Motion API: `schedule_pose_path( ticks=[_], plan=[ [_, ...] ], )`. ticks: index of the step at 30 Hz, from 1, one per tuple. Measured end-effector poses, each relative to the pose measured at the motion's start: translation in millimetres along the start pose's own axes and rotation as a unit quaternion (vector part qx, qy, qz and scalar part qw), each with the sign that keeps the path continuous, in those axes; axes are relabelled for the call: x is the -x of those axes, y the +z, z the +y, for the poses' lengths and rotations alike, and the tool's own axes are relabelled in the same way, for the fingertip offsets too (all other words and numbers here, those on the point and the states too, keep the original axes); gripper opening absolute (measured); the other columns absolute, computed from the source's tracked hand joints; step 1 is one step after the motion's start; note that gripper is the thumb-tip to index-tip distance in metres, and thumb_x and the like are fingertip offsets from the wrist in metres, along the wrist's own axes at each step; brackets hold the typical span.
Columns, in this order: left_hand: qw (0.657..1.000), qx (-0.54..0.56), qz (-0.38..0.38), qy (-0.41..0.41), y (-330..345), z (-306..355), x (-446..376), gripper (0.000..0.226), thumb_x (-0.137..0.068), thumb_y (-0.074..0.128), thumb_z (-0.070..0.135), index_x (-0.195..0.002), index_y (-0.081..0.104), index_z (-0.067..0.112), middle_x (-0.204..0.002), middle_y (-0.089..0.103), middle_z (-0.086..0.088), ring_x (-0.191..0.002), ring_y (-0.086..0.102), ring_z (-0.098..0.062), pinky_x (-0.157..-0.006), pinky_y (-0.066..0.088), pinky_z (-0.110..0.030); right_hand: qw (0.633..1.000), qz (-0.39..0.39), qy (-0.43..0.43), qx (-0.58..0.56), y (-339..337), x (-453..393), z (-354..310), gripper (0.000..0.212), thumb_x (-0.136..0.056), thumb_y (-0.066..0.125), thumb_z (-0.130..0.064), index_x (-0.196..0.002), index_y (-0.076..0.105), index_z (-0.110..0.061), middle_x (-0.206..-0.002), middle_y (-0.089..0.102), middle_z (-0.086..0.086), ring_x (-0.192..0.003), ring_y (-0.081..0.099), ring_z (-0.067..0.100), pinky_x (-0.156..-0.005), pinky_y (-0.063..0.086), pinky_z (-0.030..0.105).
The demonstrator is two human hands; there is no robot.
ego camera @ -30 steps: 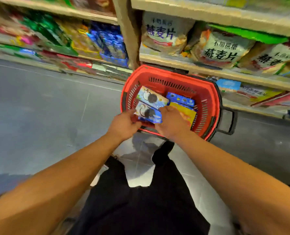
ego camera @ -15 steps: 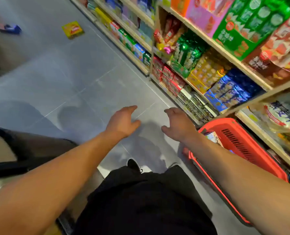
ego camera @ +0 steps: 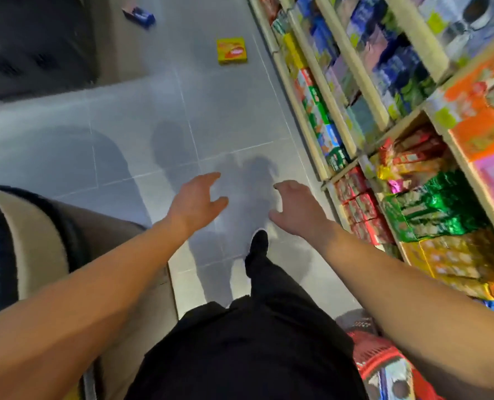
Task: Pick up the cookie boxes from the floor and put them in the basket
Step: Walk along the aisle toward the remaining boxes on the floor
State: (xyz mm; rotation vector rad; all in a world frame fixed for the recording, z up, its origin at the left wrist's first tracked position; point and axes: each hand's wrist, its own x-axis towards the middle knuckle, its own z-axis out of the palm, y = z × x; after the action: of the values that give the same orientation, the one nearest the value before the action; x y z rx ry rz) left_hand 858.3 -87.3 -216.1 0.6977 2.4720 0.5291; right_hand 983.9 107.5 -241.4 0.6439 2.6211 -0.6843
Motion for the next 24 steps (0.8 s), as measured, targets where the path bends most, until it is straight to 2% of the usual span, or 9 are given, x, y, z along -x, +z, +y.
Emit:
schedule_pose_path(
  ticks=[7, 15, 20, 24],
  plan=[
    [0.994, 0.059, 0.041, -0.086, -69.3, 5.9, -93.4, 0.062, -0.091, 0.062, 0.034, -0.147, 0.039, 0.017, -0.149, 0.044, -0.005, -0.133, 0.044, -0.024, -0.108, 0.033, -0.031, 0.998, -0.031, -0.052, 0.023, -72.2, -127.8, -28.0, 0.069, -0.084, 0.065, -0.038, -0.144, 0.041, -0.012, -0.147, 0.039, 0.01, -0.136, 0.036, 0.031, -0.11, 0.035, 0.036],
    [0.98, 0.093, 0.094, -0.147, -138.4, -32.4, -212.6, 0.062, -0.09, 0.062, 0.034, -0.146, 0.039, 0.021, -0.146, 0.048, -0.004, -0.131, 0.047, -0.023, -0.105, 0.037, -0.032, 0.993, -0.054, -0.091, 0.045, -129.0, -277.6, -85.9, 0.069, -0.084, 0.064, -0.037, -0.145, 0.04, -0.015, -0.147, 0.039, 0.006, -0.136, 0.034, 0.028, -0.109, 0.037, 0.037],
    [0.981, 0.106, 0.087, -0.138, -180.2, -68.1, -314.0, 0.062, -0.09, 0.061, 0.035, -0.146, 0.039, 0.022, -0.147, 0.046, -0.002, -0.132, 0.045, -0.022, -0.106, 0.037, -0.034, 0.993, -0.066, -0.071, 0.064, -153.1, -386.4, -125.0, 0.069, -0.084, 0.063, -0.036, -0.145, 0.039, -0.016, -0.147, 0.038, 0.007, -0.135, 0.035, 0.029, -0.108, 0.038, 0.039],
    [0.986, 0.106, 0.047, -0.118, -230.2, -94.8, -401.8, 0.062, -0.09, 0.062, 0.036, -0.146, 0.04, 0.022, -0.147, 0.046, -0.001, -0.132, 0.046, -0.022, -0.107, 0.037, -0.034, 0.995, -0.077, -0.035, 0.046, -179.3, -465.9, -163.5, 0.069, -0.085, 0.062, -0.037, -0.146, 0.039, -0.016, -0.148, 0.037, 0.007, -0.134, 0.036, 0.029, -0.106, 0.04, 0.038]
  ],
)
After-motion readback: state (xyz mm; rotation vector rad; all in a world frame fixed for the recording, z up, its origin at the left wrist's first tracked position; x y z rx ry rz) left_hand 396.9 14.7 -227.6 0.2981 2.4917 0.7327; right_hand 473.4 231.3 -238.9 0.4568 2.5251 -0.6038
